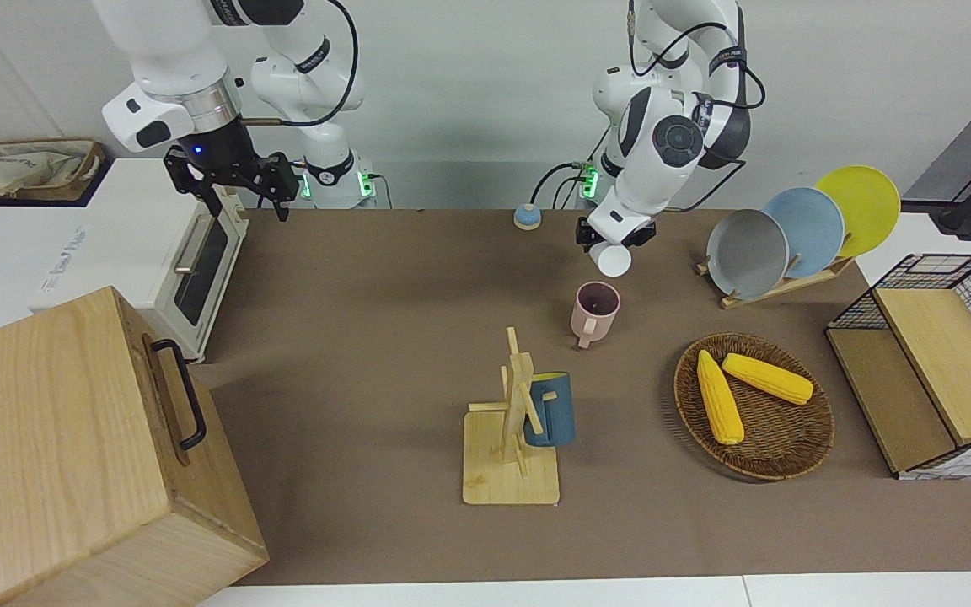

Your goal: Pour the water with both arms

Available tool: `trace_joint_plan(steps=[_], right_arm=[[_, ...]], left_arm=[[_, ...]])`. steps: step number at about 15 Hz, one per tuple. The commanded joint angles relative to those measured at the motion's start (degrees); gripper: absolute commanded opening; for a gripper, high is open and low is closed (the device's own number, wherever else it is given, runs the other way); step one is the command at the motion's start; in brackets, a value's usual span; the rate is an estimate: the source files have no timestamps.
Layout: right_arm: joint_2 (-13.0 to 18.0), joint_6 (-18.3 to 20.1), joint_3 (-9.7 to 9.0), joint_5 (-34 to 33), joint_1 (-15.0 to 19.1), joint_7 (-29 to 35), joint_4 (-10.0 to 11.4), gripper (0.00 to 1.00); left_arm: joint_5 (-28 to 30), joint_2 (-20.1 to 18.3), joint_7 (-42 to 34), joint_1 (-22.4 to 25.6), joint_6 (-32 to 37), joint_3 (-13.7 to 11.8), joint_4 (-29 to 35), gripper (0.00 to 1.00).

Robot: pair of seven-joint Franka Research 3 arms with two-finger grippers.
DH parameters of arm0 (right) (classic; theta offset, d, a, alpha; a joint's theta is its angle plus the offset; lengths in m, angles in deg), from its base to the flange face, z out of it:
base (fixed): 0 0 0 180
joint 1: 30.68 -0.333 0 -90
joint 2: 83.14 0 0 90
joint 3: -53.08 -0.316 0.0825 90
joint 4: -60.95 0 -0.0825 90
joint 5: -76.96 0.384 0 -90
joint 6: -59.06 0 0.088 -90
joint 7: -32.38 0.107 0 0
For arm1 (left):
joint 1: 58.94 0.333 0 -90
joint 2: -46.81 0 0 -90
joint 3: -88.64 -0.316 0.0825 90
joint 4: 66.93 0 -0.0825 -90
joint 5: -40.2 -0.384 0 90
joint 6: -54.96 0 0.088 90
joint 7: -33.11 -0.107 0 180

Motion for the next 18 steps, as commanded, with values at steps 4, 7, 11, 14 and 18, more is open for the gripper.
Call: trace_joint_plan(steps=[4, 7, 11, 14, 18], right_arm=[[0.7, -0.2, -0.82, 0.3, 1.3, -0.8, 0.5, 0.992], [0.7, -0.2, -0.82, 0.3, 1.3, -0.8, 0.5, 0.992], [0.7, -0.2, -0.82, 0.3, 1.3, -0.8, 0.5, 0.992], [0.7, -0.2, -0.82, 0.3, 1.3, -0.8, 0.5, 0.992], [0.7, -0.2, -0.82, 0.3, 1.3, -0.8, 0.5, 0.992]], left_arm=[[-1.4, 0.1, 2.6, 0.0, 3.8, 0.2, -3.6, 0.00], [-1.5, 0.1, 3.9, -0.6, 5.0, 0.2, -4.3, 0.00], [-2.0, 0.1, 4.5, -0.7, 5.0, 0.3, -4.3, 0.00], [-2.1, 0.3, 4.9, -0.7, 5.0, 0.3, -4.2, 0.00], [-2.3, 1.7, 6.4, -0.9, 5.1, 0.5, -4.1, 0.00]])
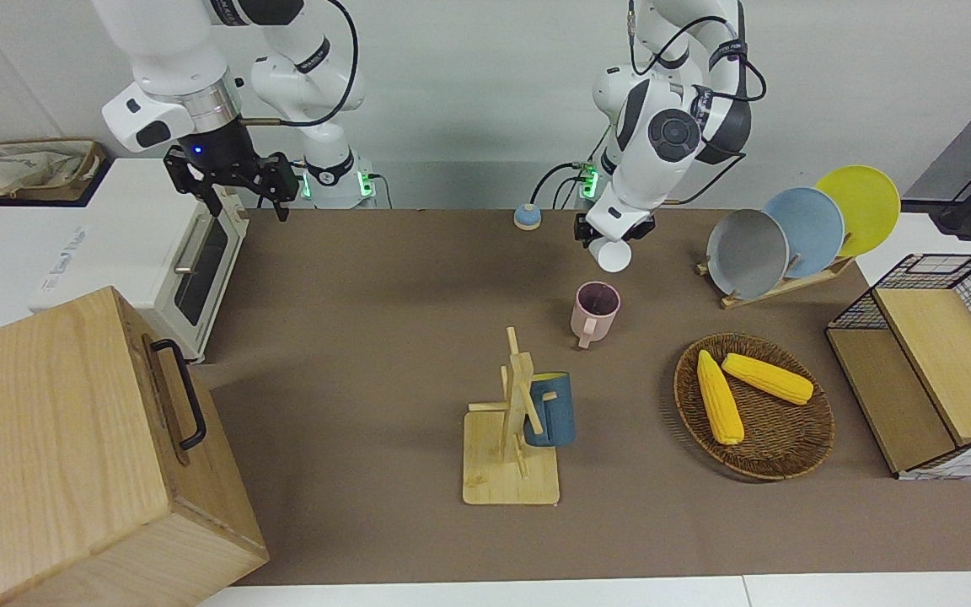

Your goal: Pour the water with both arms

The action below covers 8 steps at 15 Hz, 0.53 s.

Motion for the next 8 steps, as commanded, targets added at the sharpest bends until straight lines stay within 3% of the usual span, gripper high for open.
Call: trace_joint_plan(steps=[1, 8], right_arm=[[0.7, -0.2, -0.82, 0.3, 1.3, -0.8, 0.5, 0.992], [0.7, -0.2, -0.82, 0.3, 1.3, -0.8, 0.5, 0.992]], left_arm=[[-1.5, 1.4, 2.2, -0.6, 2.1, 0.2, -1.9, 0.00], [-1.3, 0.4, 2.6, -0.5, 3.6, 0.2, -1.9, 0.00]])
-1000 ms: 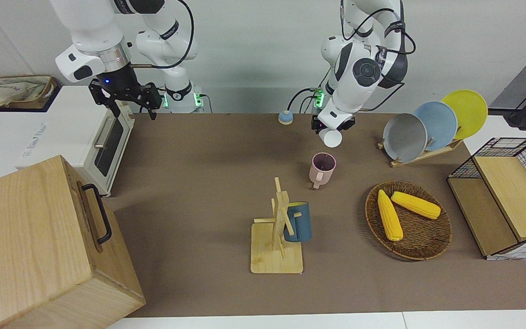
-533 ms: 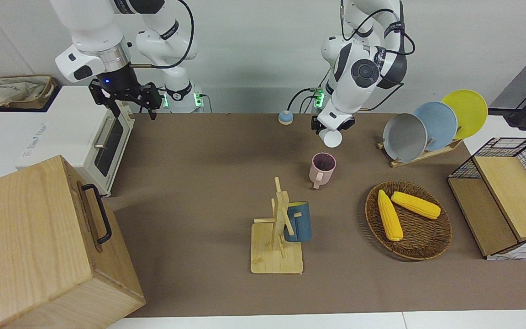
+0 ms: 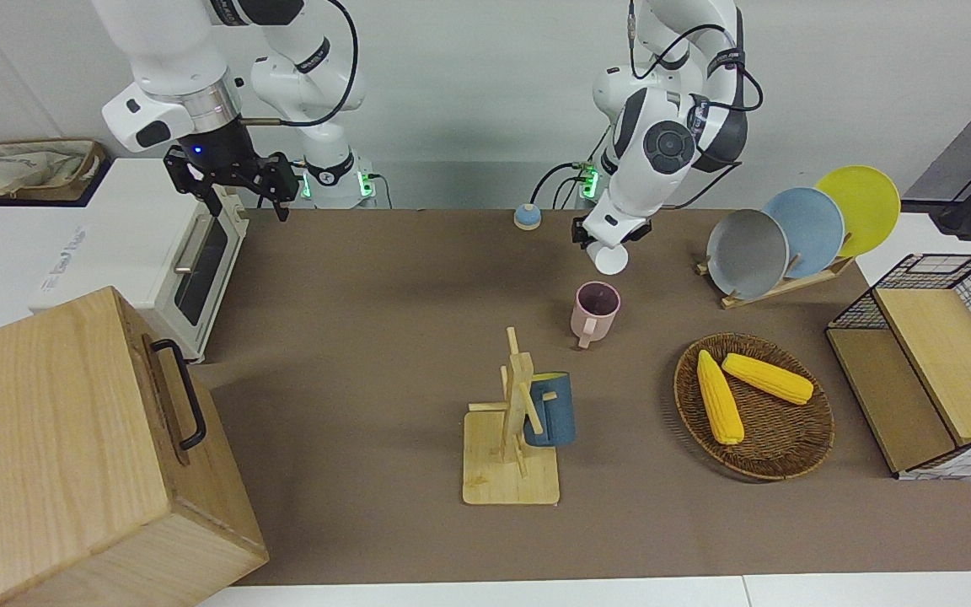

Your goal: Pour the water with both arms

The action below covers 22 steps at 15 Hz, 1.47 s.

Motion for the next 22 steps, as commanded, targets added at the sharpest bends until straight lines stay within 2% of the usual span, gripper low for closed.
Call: trace_joint_plan(steps=[1, 4, 6, 10, 12, 15, 17, 22], right_arm=[[0.7, -0.2, -0.82, 0.3, 1.3, -0.8, 0.5, 0.992], [0.7, -0.2, -0.82, 0.3, 1.3, -0.8, 0.5, 0.992], [0.7, -0.2, -0.82, 0.3, 1.3, -0.8, 0.5, 0.992], [0.7, -0.2, -0.82, 0.3, 1.3, -0.8, 0.5, 0.992], [0.7, -0.2, -0.82, 0.3, 1.3, -0.8, 0.5, 0.992], [0.7, -0.2, -0.82, 0.3, 1.3, -0.8, 0.5, 0.992], [0.7, -0.2, -0.82, 0.3, 1.3, -0.8, 0.5, 0.992], [0.7, -0.2, -0.82, 0.3, 1.3, -0.8, 0.5, 0.992]], left_arm=[[-1.0, -1.3, 1.6, -0.3, 2.8, -0.1, -1.8, 0.00], [-0.6, -2.6, 2.4, -0.5, 1.4, 0.0, -1.3, 0.00], [0.1, -5.4, 2.4, -0.5, -1.9, 0.0, 1.3, 0.00], [4.0, -15.6, 0.4, -0.6, -11.3, -0.1, 11.5, 0.00], [6.2, -19.3, -1.4, -0.6, -15.6, -0.1, 15.8, 0.00], [7.0, -20.2, -1.4, -1.9, -22.8, 0.1, 19.4, 0.00], [7.3, -22.4, -1.3, -3.3, -28.5, 0.1, 23.7, 0.00], [7.5, -25.9, -1.5, -3.2, -28.4, -0.5, 25.4, 0.00]])
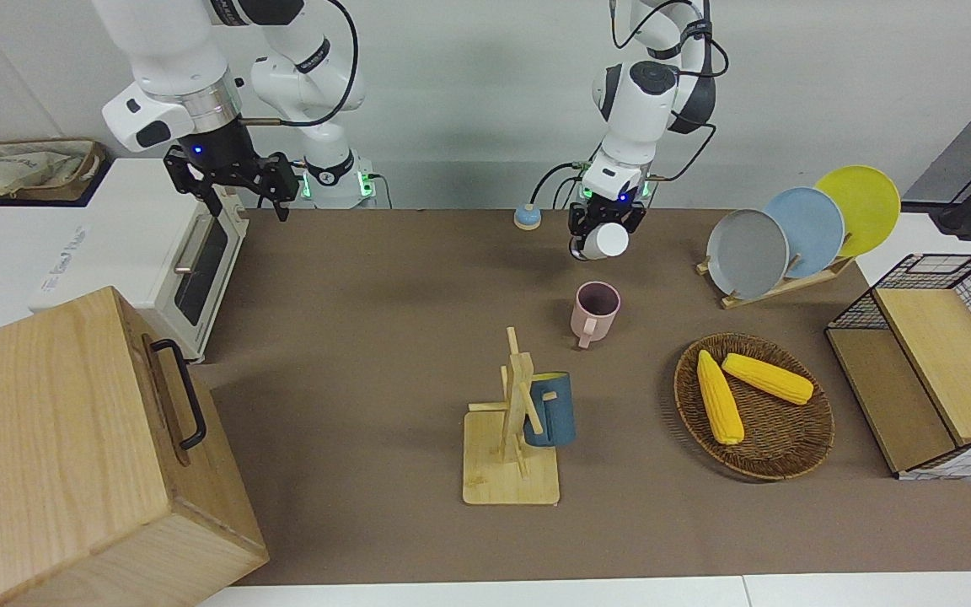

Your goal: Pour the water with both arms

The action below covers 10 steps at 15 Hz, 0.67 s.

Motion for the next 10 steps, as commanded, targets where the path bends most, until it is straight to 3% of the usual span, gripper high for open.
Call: trace_joint_plan(steps=[1, 3, 6, 10], right_arm=[[0.7, -0.2, -0.82, 0.3, 1.3, -0.8, 0.5, 0.992], [0.7, -0.2, -0.82, 0.3, 1.3, -0.8, 0.5, 0.992], [0.7, -0.2, -0.82, 0.3, 1.3, -0.8, 0.5, 0.992], [0.7, -0.2, -0.82, 0.3, 1.3, -0.8, 0.5, 0.992]], left_arm=[[0.7, -6.0, -1.2, 1.0, -0.1, -1.4, 2.0, 0.00], [-1.0, -6.6, -1.6, 5.1, -0.8, -2.8, 1.2, 0.00], [-2.6, -5.8, -9.7, 12.0, -0.2, -6.2, -3.8, 0.00], [-2.6, -1.8, -19.1, 23.6, 0.1, -6.5, -14.7, 0.00]])
